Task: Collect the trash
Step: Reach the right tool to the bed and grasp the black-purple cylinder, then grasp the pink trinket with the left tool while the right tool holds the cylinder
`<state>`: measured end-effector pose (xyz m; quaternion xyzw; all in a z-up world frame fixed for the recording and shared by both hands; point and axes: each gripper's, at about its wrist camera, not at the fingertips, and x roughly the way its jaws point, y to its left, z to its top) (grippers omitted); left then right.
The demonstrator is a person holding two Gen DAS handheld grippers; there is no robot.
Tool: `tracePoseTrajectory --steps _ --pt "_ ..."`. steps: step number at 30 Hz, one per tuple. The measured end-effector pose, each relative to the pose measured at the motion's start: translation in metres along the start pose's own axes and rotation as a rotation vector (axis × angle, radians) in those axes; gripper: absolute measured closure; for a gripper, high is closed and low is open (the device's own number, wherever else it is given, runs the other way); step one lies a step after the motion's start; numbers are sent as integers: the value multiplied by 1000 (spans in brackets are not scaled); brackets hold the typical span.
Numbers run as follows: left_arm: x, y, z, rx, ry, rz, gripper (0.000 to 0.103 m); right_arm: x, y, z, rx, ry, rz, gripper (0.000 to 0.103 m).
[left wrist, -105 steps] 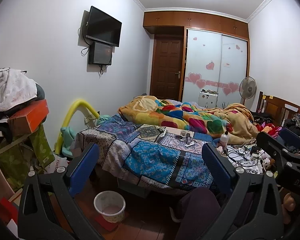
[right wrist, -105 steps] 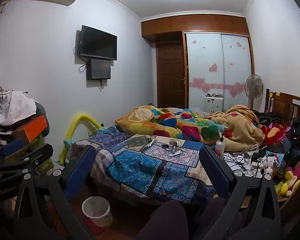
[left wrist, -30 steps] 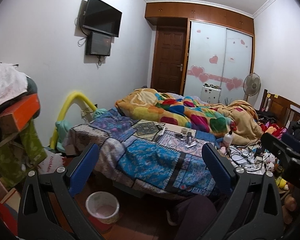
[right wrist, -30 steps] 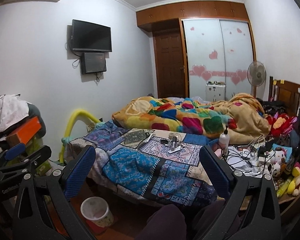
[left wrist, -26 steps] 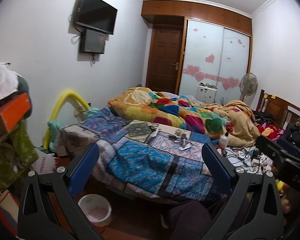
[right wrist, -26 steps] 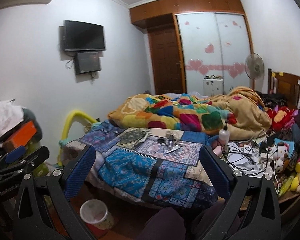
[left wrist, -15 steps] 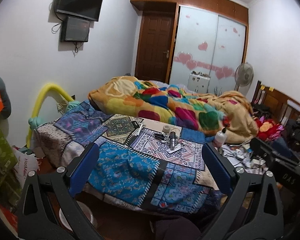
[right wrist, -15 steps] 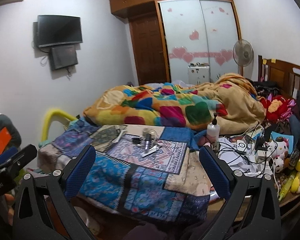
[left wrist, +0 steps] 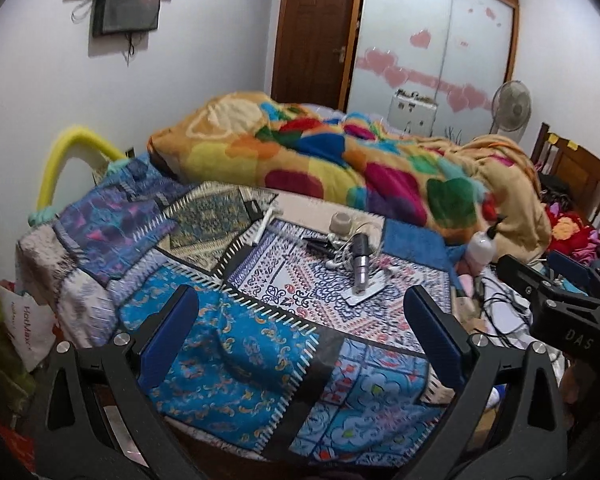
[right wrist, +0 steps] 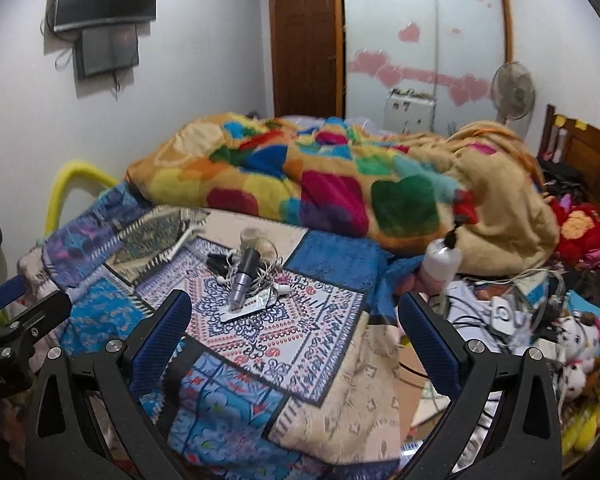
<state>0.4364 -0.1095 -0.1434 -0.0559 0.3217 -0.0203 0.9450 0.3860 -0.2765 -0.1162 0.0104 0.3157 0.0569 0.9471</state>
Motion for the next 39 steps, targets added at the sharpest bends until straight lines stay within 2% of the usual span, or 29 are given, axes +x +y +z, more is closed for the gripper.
tracePoseTrajectory --steps 3,13,15,17,19,22,25,27,30,35,39 --pt "29 3 0 -11 24 7 0 37 -3 8 9 43 48 2" --pt "107 11 5 -4 73 40 0 136 13 24 24 198 203 38" --pt "116 13 5 -7 80 44 0 154 15 23 29 238 226 43" --pt "126 18 5 -15 88 43 0 171 17 22 47 275 240 44" --pt "134 19 4 -19 98 46 0 185 18 22 66 298 254 55" --pt "144 20 1 -17 117 42 2 202 22 20 63 334 258 57" --pt "149 20 -2 -14 128 38 4 215 26 16 69 366 251 69" --pt "152 18 -3 -12 136 29 6 215 27 14 48 357 232 76" --pt "157 12 -4 -4 159 -8 7 208 21 13 48 350 250 76" --pt "177 -17 -7 39 250 -131 7 194 -1 10 80 355 278 76" --pt "189 -40 -9 91 280 -172 7 177 -23 10 103 329 258 77"
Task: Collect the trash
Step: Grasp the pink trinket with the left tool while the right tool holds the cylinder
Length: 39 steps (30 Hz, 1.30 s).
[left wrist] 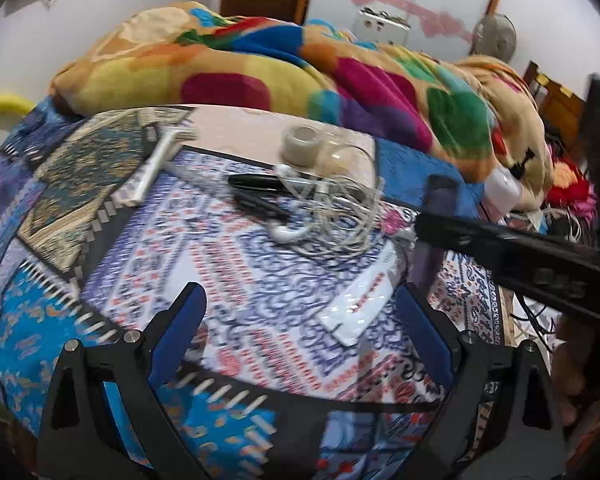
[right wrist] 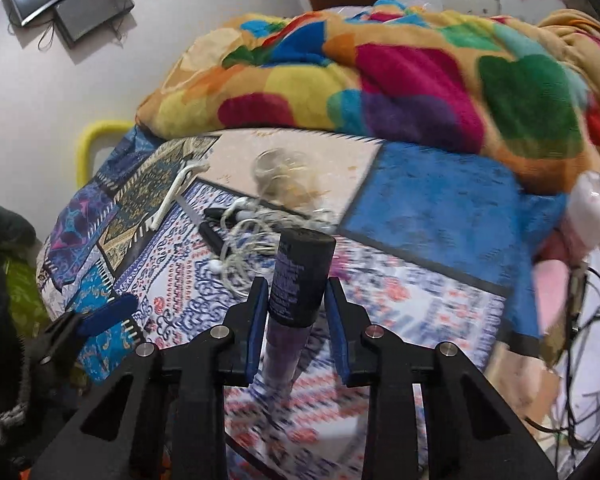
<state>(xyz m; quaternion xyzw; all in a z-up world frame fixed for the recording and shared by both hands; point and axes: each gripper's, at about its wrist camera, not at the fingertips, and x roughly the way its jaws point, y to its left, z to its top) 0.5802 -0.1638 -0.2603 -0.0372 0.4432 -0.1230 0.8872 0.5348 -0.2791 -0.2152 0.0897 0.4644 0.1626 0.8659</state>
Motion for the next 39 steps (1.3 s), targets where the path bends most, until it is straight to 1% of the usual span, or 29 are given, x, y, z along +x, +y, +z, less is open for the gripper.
tracePoseTrajectory --steps 2,4,6,8,12,14,16,17,18,19,20,21,23,26,31,32,34,37,39 --pt "7 -10 2 20 10 -28 7 -7 -3 -1 -3 -19 -25 78" --pt "15 -18 5 39 9 -39 8 -15 -11 -2 3 -38 -39 78" --pt "22 -23 9 45 22 -50 18 -19 -17 -2 14 -45 -40 78" --pt "31 -30 13 51 56 -83 30 -19 -20 0 12 -52 -47 78" --pt "38 -42 17 86 83 -101 35 -20 -28 3 26 -62 -44 78" --pt "40 -49 17 106 89 -101 44 -22 -31 2 26 -68 -44 78" --pt "39 -56 13 134 93 -95 47 -25 -33 0 23 -67 -37 78" --pt "38 -59 11 147 94 -86 52 -26 -34 -3 21 -68 -35 78" --pt "37 -64 8 168 91 -70 54 -26 -33 -3 16 -68 -37 78" --pt "35 -66 5 185 89 -57 59 -27 -33 -4 11 -68 -39 78" --pt "34 -69 2 203 85 -41 66 -27 -33 -5 3 -69 -42 78" --pt "34 -70 -1 221 81 -21 70 -27 -33 -6 -1 -70 -45 78" --pt "31 -72 -5 243 76 3 72 -28 -35 -8 2 -67 -36 78" --pt "26 -69 -9 229 76 23 74 -29 -36 -8 6 -65 -34 78" --pt "5 -53 -13 158 49 21 77 -31 -35 -10 4 -68 -27 78" --pt "0 -50 -12 144 41 14 84 -31 -33 -10 0 -68 -26 78" --pt "-10 -46 -10 122 21 18 83 -31 -30 -11 -9 -67 -25 78" --pt "-23 -44 -9 118 -15 37 83 -30 -23 -12 -25 -64 -22 78" --pt "-28 -41 -9 114 -22 45 83 -29 -20 -12 -35 -61 -20 78"
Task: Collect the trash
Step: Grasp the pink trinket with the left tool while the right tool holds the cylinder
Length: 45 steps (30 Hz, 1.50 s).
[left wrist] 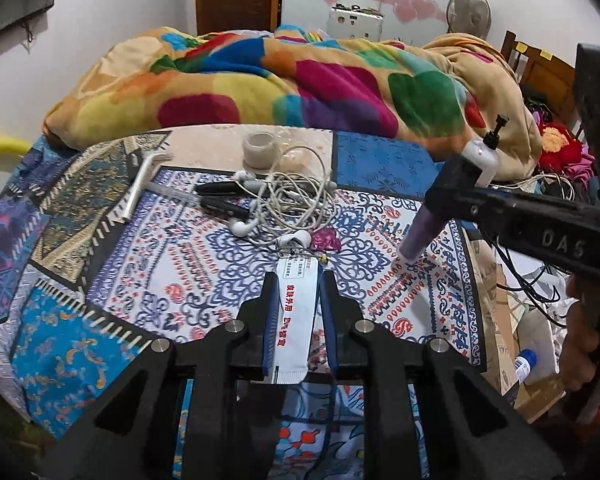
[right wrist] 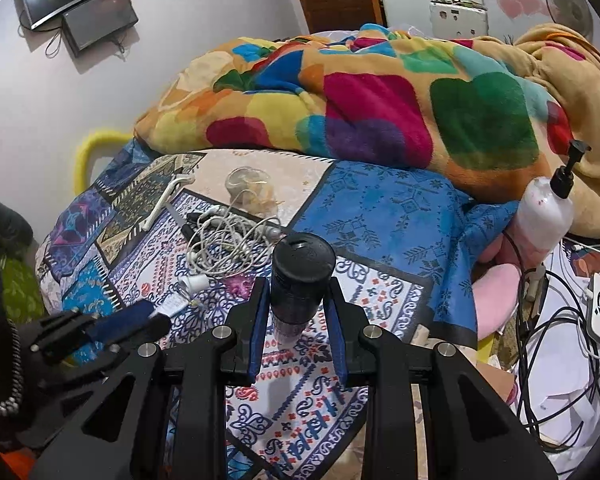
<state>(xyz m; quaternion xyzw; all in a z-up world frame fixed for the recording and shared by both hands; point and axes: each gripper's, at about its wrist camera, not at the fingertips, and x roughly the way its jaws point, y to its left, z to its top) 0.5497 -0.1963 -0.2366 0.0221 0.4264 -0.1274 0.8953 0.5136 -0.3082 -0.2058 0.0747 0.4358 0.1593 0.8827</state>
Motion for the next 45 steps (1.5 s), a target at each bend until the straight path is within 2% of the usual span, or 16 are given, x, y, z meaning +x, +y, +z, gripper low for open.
tracePoseTrajectory --steps 5,9,11,16,20,21,23,25,30,33,36,41,45 --pt "-15 7 -3 -54 -29 -47 83 1 6 -2 -24 1 -4 78" --pt "-19 -7 -4 -11 -47 -43 83 4 6 -2 -26 7 -5 78" --pt "-11 -14 -7 13 -20 -39 83 4 5 -2 -24 9 -9 78" --pt "14 -25 -24 20 71 -89 83 3 2 -2 -25 3 -22 78" --pt "21 -33 -31 30 84 -102 83 2 0 -2 -21 -1 -22 78" --pt "21 -34 -29 35 83 -92 80 1 0 -2 -20 -1 -22 78" --pt "24 -32 -25 34 103 -85 65 1 -1 -2 -16 -3 -21 78" --pt "25 -26 -18 14 96 -71 60 0 -3 -2 -13 -4 -19 78" --pt "33 -8 4 -38 85 -84 59 -2 -5 -1 -9 -10 -15 78" --pt "48 -2 14 -50 91 -44 59 -1 -5 -1 -11 -7 -13 78" --pt "63 4 18 -69 118 -30 62 -1 -5 -1 -13 -4 -11 78" --pt "63 -5 13 -25 84 20 84 1 -5 -1 -15 0 1 78" --pt "60 -4 11 -24 80 19 84 4 -2 -2 -23 11 -6 78"
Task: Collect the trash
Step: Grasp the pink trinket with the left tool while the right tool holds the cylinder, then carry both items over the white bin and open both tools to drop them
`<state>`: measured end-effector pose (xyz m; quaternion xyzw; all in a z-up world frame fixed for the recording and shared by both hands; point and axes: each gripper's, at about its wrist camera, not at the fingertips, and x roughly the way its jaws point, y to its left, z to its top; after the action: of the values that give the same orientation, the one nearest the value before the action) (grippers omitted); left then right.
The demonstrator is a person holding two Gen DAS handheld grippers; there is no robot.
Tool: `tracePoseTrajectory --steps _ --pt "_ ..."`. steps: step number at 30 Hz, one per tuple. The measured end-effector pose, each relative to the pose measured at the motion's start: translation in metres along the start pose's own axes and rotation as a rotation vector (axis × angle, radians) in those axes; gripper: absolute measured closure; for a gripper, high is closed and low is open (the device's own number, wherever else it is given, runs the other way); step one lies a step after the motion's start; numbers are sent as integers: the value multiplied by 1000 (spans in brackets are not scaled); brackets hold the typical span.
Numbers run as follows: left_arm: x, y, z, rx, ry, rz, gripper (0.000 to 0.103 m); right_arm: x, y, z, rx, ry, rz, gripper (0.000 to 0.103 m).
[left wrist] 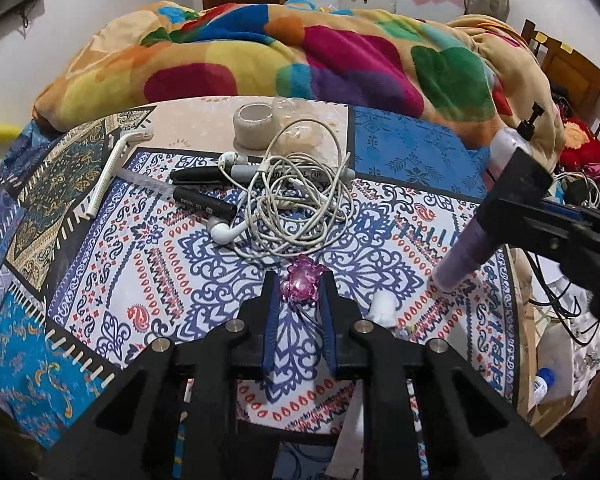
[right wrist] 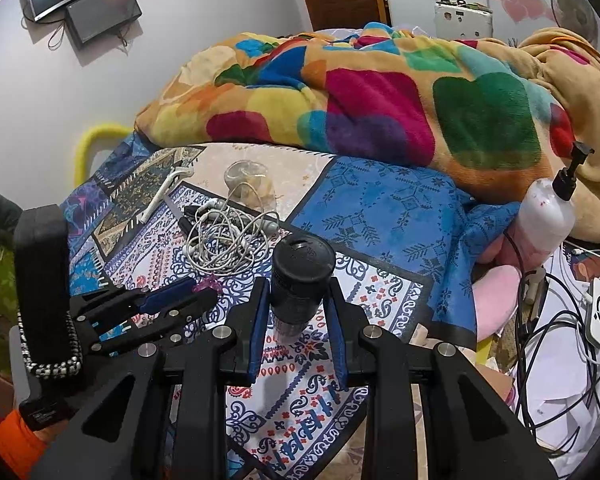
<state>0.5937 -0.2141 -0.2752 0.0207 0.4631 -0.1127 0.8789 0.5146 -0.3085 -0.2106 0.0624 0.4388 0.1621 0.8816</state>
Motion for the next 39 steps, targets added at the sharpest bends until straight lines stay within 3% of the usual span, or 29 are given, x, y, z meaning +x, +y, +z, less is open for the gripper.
tracePoseTrajectory --steps 8,18,28,39 --pt "-62 20 5 -49 -89 -17 84 -18 22 7 -4 -33 13 78" --pt "-178 61 -1 -73 -234 40 84 -67 105 2 -107 -95 37 78" --pt "-268 117 -77 -149 -276 121 84 -112 191 -22 -222 -131 88 78" --pt "-306 174 -182 -274 -225 226 84 -118 290 -70 -366 -80 190 78"
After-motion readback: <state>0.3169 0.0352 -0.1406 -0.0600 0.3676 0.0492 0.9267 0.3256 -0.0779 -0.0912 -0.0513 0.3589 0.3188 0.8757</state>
